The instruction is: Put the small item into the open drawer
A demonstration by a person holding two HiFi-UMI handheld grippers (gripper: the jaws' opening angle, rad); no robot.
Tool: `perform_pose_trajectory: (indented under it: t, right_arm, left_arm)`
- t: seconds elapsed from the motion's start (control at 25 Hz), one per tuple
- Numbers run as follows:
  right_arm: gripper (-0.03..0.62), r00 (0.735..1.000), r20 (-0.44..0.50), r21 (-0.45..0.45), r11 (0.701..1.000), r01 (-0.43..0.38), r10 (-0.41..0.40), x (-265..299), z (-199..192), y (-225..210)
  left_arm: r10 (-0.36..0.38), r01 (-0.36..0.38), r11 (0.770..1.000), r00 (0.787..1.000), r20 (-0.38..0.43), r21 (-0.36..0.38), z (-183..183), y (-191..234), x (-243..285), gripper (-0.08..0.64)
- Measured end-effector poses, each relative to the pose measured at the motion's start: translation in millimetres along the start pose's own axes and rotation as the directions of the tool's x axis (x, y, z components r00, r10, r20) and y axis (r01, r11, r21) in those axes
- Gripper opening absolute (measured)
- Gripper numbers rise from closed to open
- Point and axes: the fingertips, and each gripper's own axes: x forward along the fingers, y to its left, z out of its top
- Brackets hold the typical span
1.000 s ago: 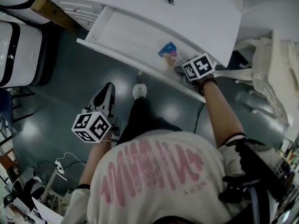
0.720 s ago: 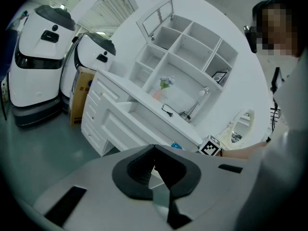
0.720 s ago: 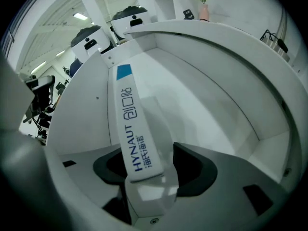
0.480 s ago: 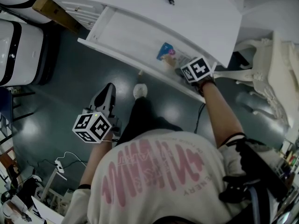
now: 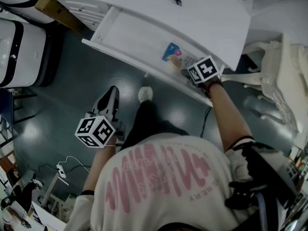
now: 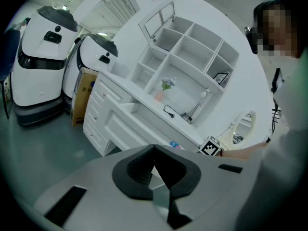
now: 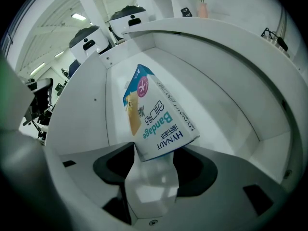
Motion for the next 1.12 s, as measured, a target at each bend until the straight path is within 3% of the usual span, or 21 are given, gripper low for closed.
perform_pose_trajectory:
  t: [0.6,1.12]
  right_arm:
    - [0.276,1.0,-0.018,0.028,1.0,0.001,-0.001,0,7,-4]
    - [0.279,0.999,-0.037,0.065,0.998,-0.01,0.012,6,18,3]
  left_arm:
    - [0.014,-0.014,0.999,1.0,0.004,-0.029,3,7,-3,0.029]
    - [-0.011,0.011,1.0,1.0,-0.003,-0.018,36,17,14,0.029]
